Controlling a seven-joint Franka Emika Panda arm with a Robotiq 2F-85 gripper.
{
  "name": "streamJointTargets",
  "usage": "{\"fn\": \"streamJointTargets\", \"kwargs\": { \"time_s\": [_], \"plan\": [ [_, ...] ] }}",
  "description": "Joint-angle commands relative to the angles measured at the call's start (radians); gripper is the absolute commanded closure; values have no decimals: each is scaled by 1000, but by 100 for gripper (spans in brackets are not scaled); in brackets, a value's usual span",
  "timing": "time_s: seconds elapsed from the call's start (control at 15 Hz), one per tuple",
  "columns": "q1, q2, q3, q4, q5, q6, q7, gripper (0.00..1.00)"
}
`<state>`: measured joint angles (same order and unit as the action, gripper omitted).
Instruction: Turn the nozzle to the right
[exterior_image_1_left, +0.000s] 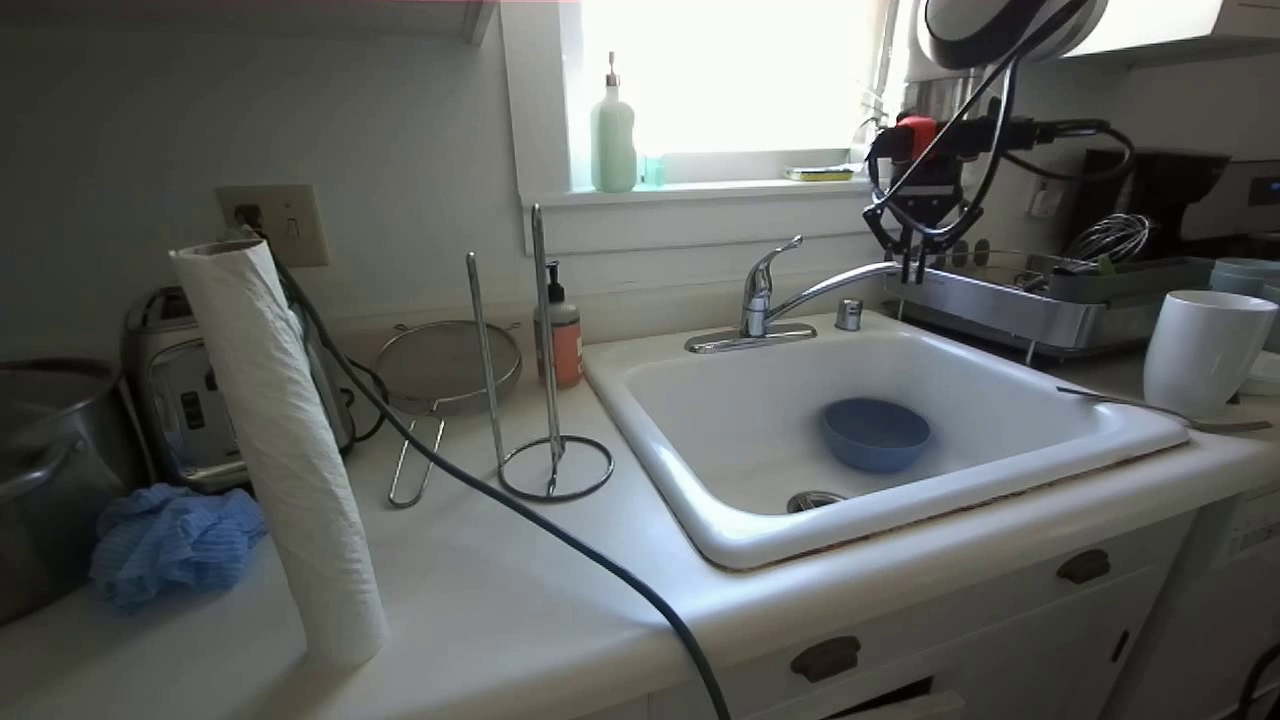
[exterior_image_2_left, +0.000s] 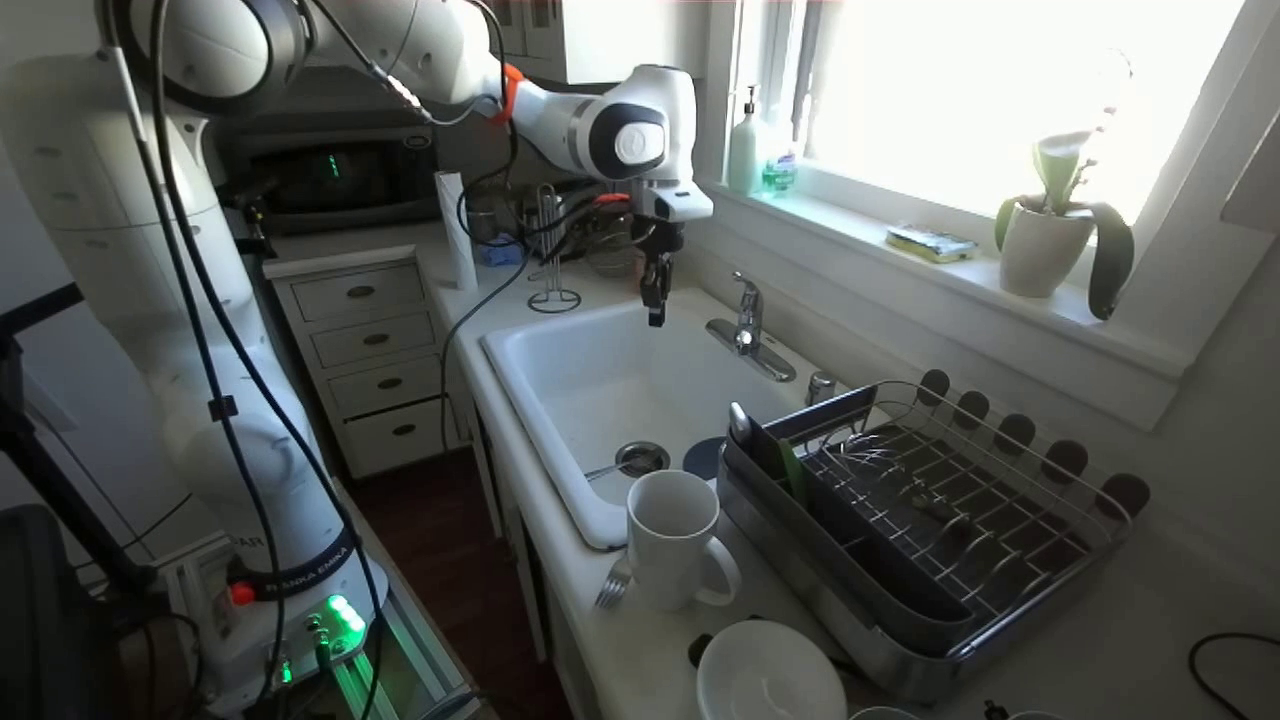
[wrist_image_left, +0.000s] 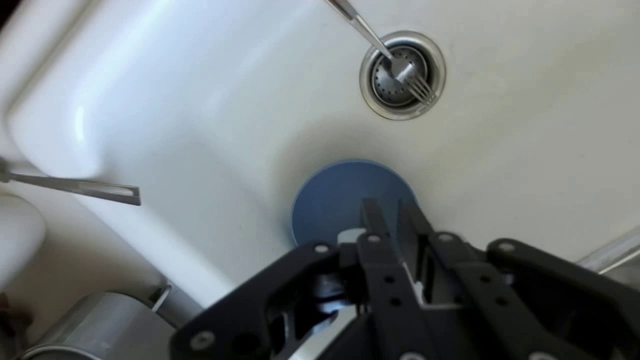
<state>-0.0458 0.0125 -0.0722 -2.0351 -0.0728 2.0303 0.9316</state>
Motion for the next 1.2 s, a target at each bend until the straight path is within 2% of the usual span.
{"fn": "streamJointTargets", "kwargs": {
  "time_s": [0.0,0.27,0.47,0.53,0.8,0.87,1.13],
  "plan": [
    [32,-131,46,-46,-122,-123,-44,53],
    [56,-256,124,-95,-278,-168,-50,27],
    [62,-336,179,-143,-369,-156,-75,5],
    [65,-361,197,-164,-396,-143,-81,1],
    [71,-429,250,-212,-437,-142,-88,0],
    [59,-370,243,-154,-397,-162,-77,0],
    [60,-404,262,-185,-409,-161,-77,0]
  ]
}}
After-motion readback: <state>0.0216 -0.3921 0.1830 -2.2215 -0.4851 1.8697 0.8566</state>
